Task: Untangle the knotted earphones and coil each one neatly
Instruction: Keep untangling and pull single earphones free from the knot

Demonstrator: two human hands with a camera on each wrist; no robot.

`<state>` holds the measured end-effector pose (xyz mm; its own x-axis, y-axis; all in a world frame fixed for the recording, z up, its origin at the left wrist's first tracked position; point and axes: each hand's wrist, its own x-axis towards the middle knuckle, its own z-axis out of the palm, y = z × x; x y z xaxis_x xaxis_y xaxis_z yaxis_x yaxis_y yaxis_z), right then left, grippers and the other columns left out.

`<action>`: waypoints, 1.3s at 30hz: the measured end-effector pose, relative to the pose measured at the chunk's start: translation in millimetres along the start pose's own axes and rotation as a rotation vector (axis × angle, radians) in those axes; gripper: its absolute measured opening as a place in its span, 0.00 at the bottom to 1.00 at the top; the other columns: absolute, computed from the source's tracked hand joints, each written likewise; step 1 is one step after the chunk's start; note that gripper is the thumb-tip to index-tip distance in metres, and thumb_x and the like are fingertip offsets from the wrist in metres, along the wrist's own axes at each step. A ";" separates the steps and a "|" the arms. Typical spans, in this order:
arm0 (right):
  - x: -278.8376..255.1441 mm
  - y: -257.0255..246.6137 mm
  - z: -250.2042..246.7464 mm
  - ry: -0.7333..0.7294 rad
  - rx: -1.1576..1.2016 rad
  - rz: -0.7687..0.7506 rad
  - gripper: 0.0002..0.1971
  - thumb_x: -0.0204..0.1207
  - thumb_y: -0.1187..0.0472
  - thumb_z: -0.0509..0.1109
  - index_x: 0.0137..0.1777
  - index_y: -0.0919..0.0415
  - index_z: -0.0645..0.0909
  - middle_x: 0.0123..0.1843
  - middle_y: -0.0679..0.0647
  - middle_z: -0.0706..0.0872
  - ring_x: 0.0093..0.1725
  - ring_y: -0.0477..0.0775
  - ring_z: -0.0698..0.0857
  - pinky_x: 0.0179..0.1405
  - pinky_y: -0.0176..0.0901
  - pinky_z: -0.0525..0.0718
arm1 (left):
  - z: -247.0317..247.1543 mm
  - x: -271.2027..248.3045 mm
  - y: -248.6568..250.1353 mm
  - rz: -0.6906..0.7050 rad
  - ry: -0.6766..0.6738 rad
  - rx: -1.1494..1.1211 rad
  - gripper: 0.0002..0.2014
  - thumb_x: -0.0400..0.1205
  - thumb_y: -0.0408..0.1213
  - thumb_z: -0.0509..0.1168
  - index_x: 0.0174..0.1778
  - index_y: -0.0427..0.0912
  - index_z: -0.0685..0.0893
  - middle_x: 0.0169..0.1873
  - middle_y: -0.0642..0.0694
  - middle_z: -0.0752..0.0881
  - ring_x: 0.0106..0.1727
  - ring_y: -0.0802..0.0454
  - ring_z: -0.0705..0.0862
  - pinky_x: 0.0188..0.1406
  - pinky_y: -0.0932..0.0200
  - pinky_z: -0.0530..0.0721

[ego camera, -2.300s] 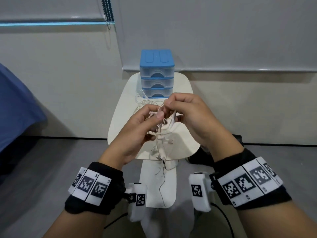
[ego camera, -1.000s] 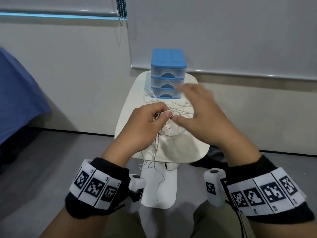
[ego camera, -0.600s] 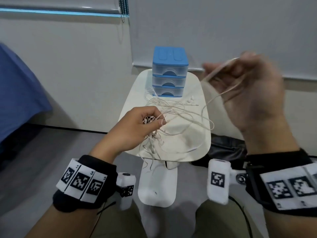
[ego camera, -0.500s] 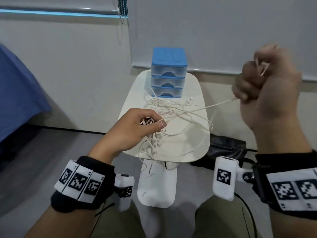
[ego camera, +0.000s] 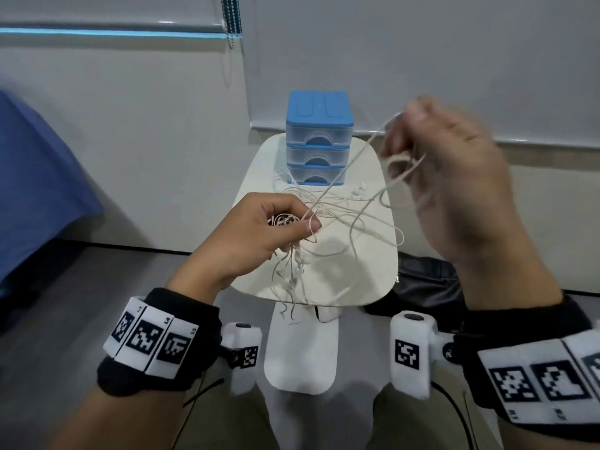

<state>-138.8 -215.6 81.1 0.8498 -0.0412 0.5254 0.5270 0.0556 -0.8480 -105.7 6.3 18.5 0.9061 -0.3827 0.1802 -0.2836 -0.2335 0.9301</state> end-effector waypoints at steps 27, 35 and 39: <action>-26.1 45.2 1.1 -0.274 -0.500 0.288 0.19 0.87 0.55 0.69 0.32 0.57 0.80 0.27 0.45 0.76 0.29 0.42 0.73 0.32 0.37 0.70 | -0.7 7.7 4.9 0.015 0.079 0.106 0.02 0.81 0.39 0.78 0.43 0.46 0.94 0.35 0.52 0.90 0.36 0.56 0.82 0.40 0.61 0.79; -34.9 39.7 -63.8 0.158 -0.566 0.404 0.20 0.84 0.58 0.66 0.36 0.72 0.75 0.34 0.60 0.78 0.34 0.53 0.72 0.35 0.49 0.68 | -5.3 1.4 -13.1 -0.106 0.131 0.063 0.04 0.81 0.34 0.77 0.43 0.47 0.93 0.36 0.52 0.90 0.34 0.58 0.81 0.32 0.65 0.77; -55.1 59.5 -93.2 0.159 -0.771 0.624 0.20 0.82 0.51 0.67 0.35 0.67 0.79 0.30 0.58 0.78 0.28 0.55 0.73 0.31 0.46 0.69 | -4.8 2.5 -12.8 -0.105 0.173 -0.083 0.03 0.81 0.32 0.76 0.43 0.43 0.93 0.39 0.47 0.89 0.33 0.54 0.78 0.36 0.60 0.76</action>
<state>-154.7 -303.0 -4.8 0.9326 -0.3609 0.0038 -0.2082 -0.5464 -0.8112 -98.3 12.7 8.6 0.9717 -0.1998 0.1263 -0.1644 -0.1873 0.9684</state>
